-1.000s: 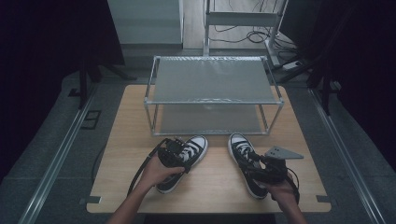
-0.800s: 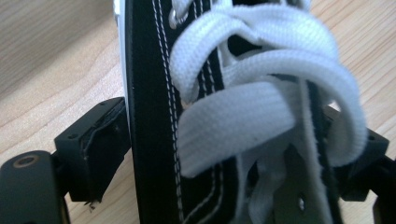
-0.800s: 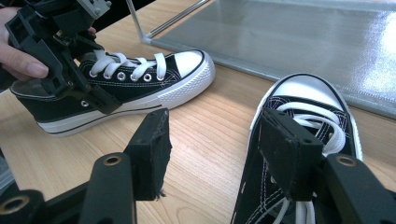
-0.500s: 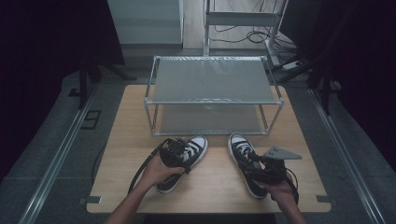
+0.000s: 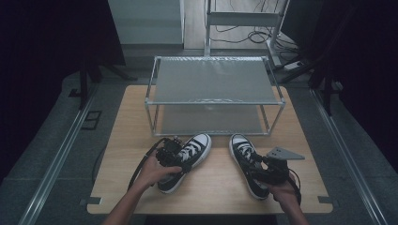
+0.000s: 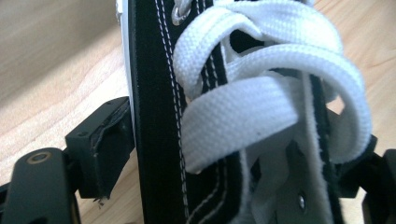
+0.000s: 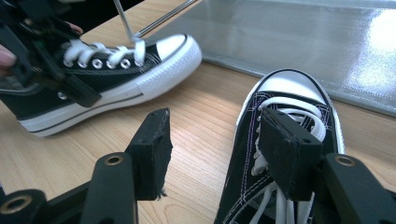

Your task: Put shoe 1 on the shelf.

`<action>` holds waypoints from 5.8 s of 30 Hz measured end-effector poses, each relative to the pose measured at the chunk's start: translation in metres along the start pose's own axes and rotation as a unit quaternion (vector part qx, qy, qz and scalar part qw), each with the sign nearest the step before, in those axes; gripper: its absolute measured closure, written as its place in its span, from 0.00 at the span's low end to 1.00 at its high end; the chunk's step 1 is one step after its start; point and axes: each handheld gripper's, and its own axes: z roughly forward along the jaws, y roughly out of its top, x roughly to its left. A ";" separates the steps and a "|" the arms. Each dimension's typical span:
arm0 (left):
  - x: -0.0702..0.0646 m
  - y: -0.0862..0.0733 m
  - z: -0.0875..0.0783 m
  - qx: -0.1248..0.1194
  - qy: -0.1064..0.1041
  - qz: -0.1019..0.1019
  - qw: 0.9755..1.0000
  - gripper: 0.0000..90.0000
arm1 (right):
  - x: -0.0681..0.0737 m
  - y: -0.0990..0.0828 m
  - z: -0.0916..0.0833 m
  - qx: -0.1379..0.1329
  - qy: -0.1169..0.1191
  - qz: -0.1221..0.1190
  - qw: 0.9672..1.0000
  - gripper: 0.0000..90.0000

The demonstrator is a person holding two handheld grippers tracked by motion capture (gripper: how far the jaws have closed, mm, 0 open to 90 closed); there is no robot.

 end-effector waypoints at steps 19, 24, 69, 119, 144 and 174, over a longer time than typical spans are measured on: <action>-0.025 0.008 -0.052 -0.067 -0.044 0.038 0.996 0.19 | -0.009 0.002 -0.014 -0.027 -0.001 0.024 0.999 0.50; -0.029 0.011 -0.067 -0.079 -0.043 0.047 0.995 0.19 | -0.010 0.003 -0.018 -0.032 -0.001 0.023 0.999 0.50; -0.037 0.122 -0.125 -0.106 -0.044 0.044 0.992 0.18 | -0.016 0.003 -0.023 -0.038 -0.009 0.033 0.999 0.48; 0.017 0.271 -0.101 -0.068 0.098 -0.174 0.977 0.18 | -0.013 0.009 -0.036 -0.059 0.000 0.036 0.998 0.47; 0.045 0.298 -0.079 -0.038 0.139 -0.255 0.956 0.18 | -0.015 0.007 -0.037 -0.055 0.010 0.037 0.998 0.48; 0.056 0.295 -0.080 -0.070 0.139 -0.281 0.947 0.21 | -0.016 0.007 -0.034 -0.047 0.013 0.038 0.998 0.47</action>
